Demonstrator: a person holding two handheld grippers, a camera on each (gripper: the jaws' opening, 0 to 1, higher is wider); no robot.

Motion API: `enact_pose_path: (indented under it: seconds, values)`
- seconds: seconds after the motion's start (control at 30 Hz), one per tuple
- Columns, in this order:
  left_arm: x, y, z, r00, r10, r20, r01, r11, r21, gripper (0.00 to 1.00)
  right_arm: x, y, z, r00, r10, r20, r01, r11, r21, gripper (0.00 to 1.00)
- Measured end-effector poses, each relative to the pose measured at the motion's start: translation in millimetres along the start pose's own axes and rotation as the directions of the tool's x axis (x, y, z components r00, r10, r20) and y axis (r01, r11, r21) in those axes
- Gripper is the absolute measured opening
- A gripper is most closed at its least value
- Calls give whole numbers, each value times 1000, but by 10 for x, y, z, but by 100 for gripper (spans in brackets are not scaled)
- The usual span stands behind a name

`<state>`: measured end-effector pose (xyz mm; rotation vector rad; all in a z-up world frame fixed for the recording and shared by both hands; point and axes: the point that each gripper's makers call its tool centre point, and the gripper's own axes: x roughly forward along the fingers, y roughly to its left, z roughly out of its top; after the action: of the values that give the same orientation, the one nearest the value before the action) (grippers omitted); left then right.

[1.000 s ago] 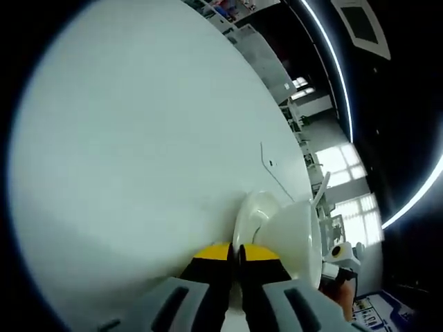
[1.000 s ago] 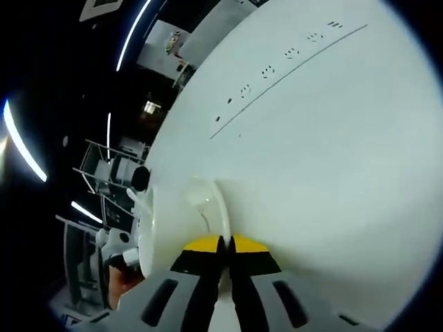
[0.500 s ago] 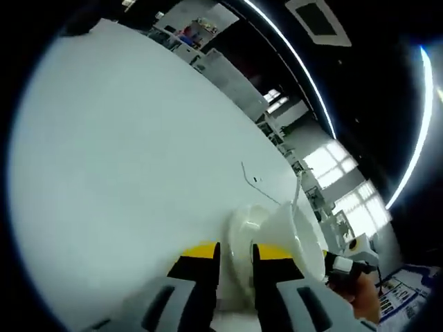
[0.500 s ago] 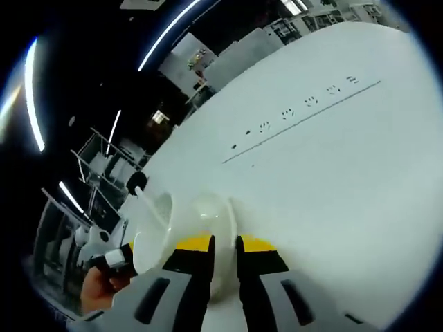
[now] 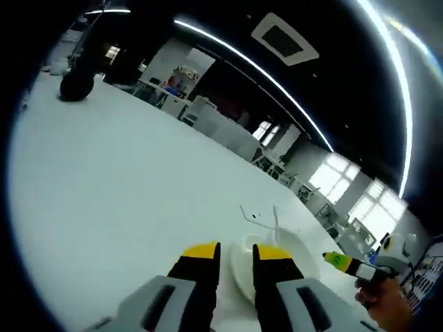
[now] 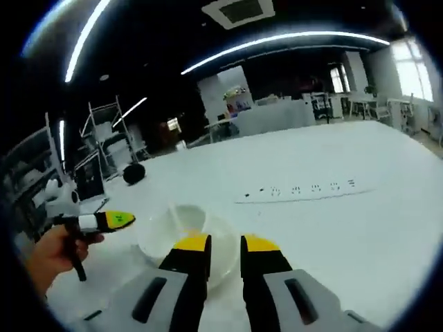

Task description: Tidy tabletop coffee trays, cups and spoons，present forward

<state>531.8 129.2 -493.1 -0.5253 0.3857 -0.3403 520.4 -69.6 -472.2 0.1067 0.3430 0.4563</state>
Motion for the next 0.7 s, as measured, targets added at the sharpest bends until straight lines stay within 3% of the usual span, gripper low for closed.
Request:
enact_pose_path:
  seconds: [0.17, 0.27, 0.43, 0.57, 0.7]
  values:
    - [-278, -41, 151, 997, 12, 83, -19, 996, 85, 21, -233, -21, 157, 996, -26, 86, 33, 996, -85, 18]
    - [-504, -101, 294, 989, 20, 146, -49, 978, 201, 21, -419, -35, 279, 987, -39, 158, 60, 990, -129, 20]
    - [-833, -235, 467, 975, 12, 222, -78, 954, 290, 21, -757, -73, 327, 976, -64, 209, 97, 983, -155, 20]
    - [-1145, -325, 503, 963, 15, 270, -112, 930, 350, 21, -1052, -191, 456, 953, -95, 288, 143, 979, -149, 22]
    - [-1385, -375, 507, 951, 9, 309, -131, 918, 375, 21, -1383, -196, 517, 931, -113, 346, 179, 970, -166, 25]
